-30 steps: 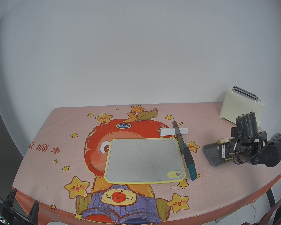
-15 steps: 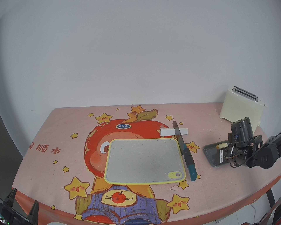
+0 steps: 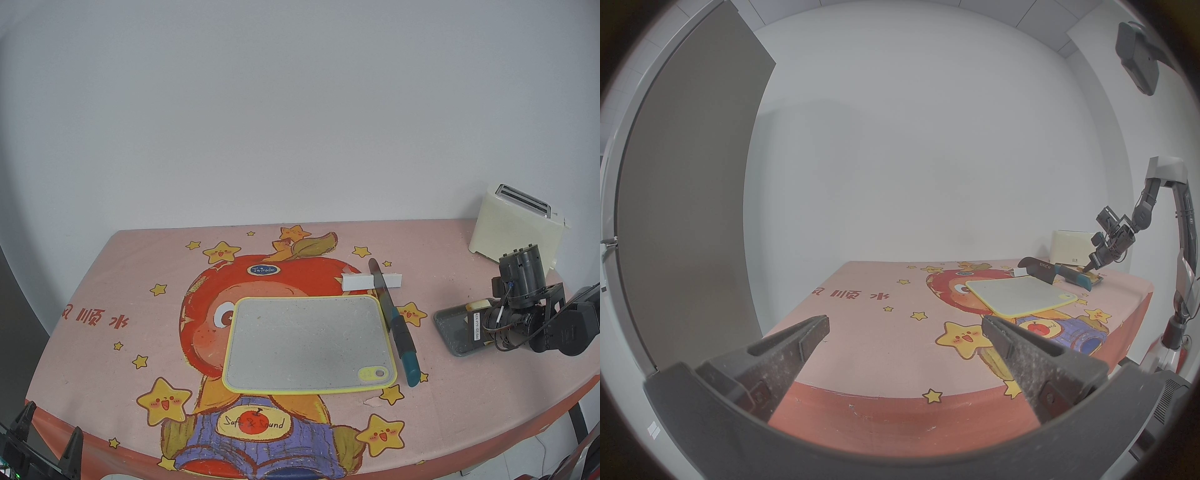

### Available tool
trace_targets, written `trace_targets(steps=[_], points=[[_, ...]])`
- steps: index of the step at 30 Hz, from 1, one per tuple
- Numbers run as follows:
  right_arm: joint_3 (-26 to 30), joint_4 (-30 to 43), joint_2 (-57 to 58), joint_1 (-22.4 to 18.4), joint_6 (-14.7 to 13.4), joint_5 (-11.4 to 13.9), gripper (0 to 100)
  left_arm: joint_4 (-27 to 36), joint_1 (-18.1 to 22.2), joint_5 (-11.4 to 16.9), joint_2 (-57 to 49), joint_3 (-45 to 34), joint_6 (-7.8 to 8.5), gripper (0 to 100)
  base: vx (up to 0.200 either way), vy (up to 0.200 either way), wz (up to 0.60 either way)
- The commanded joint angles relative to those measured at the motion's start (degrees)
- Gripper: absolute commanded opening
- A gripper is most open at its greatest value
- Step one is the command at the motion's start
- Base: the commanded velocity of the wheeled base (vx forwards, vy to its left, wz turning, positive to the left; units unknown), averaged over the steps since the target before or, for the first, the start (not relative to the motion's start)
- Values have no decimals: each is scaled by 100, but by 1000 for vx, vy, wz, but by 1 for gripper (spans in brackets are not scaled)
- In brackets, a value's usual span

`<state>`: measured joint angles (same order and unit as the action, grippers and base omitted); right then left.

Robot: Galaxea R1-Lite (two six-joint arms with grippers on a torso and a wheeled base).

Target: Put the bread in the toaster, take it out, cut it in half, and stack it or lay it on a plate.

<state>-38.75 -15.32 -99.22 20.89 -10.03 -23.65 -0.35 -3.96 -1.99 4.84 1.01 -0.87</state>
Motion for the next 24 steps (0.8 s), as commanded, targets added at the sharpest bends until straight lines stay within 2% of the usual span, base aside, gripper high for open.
trace_targets(steps=[1, 24], points=[[17, 12, -1, -6, 1, 1, 0, -9, 1, -3, -1, -101, -1, 100, 0, 0, 0], [26, 12, -98, -68, 36, 1, 0, 0, 1, -3, -1, -101, -1, 100, 0, 0, 0]])
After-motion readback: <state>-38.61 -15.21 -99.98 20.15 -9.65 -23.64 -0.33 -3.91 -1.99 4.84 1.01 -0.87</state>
